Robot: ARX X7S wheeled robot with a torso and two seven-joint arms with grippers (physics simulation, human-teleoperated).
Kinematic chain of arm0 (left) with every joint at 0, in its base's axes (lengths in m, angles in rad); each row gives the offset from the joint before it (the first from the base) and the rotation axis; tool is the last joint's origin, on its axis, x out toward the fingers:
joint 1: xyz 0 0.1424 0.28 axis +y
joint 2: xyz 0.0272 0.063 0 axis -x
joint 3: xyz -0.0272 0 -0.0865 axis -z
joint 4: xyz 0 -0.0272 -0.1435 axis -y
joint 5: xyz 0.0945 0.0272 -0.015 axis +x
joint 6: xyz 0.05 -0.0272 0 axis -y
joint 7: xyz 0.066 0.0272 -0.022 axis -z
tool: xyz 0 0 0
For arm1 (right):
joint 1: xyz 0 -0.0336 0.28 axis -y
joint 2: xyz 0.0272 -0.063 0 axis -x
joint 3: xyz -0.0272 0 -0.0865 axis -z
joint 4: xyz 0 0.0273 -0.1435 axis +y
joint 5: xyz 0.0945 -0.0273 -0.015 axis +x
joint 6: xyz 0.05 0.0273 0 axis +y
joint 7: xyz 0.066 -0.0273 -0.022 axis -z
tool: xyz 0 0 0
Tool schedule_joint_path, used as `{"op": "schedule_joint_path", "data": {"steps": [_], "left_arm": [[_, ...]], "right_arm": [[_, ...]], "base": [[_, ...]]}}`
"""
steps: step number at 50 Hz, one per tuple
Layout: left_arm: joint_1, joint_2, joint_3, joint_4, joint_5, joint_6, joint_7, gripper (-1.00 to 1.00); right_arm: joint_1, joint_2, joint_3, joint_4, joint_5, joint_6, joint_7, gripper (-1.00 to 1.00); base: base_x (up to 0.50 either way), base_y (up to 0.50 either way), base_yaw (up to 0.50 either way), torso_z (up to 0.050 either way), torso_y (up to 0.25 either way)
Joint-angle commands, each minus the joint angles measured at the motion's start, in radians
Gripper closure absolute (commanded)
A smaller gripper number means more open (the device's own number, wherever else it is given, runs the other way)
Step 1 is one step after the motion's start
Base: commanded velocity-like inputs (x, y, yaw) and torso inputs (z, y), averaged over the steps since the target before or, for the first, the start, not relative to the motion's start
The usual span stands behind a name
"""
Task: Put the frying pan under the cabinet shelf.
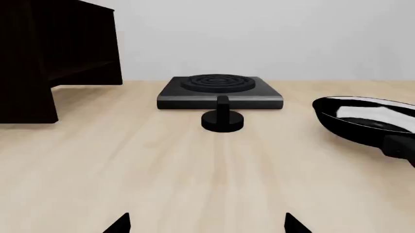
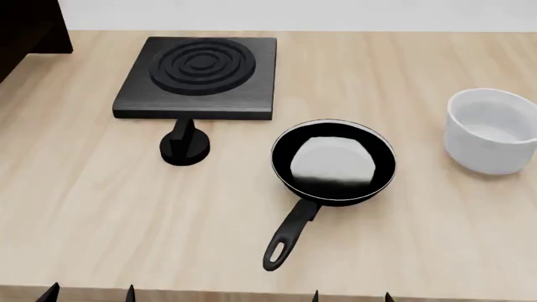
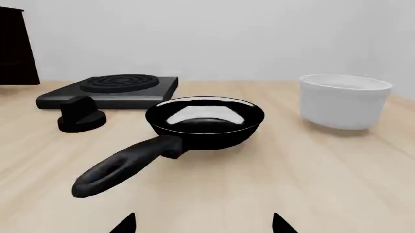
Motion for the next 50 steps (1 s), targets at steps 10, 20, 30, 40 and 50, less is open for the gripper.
{"op": "schedule_joint_path", "data": {"steps": [10, 20, 30, 40, 50], "left_arm": [[-0.347, -0.035, 0.074, 0.524, 0.078, -0.740, -0.002, -1.00], [-0.519, -0.053, 0.057, 0.632, 0.036, -0.954, 0.007, -1.00], [-0.509, -0.074, -0.002, 0.600, -0.011, -0.962, 0.016, -1.00], [-0.540, -0.090, 0.008, 0.662, -0.029, -1.027, 0.013, -1.00], [-0.547, -0.094, 0.002, 0.683, -0.046, -1.048, 0.004, -1.00]], "right_arm": [[0.566, 0.212, -0.047, -0.675, -0.055, 1.203, -0.065, -1.00], [0.872, 0.247, -0.137, -0.673, -0.069, 1.487, -0.070, -1.00], [0.785, 0.177, -0.060, -0.675, -0.061, 1.428, -0.064, -1.00], [0.795, 0.192, -0.058, -0.752, -0.058, 1.537, -0.073, -1.00], [0.783, 0.189, -0.067, -0.770, -0.059, 1.563, -0.074, -1.00]], "base": [[0.00, 0.00, 0.00, 0.000, 0.000], [0.00, 0.07, 0.00, 0.000, 0.000], [0.02, 0.50, 0.00, 0.000, 0.000], [0.19, 0.50, 0.00, 0.000, 0.000], [0.20, 0.50, 0.00, 0.000, 0.000]]}}
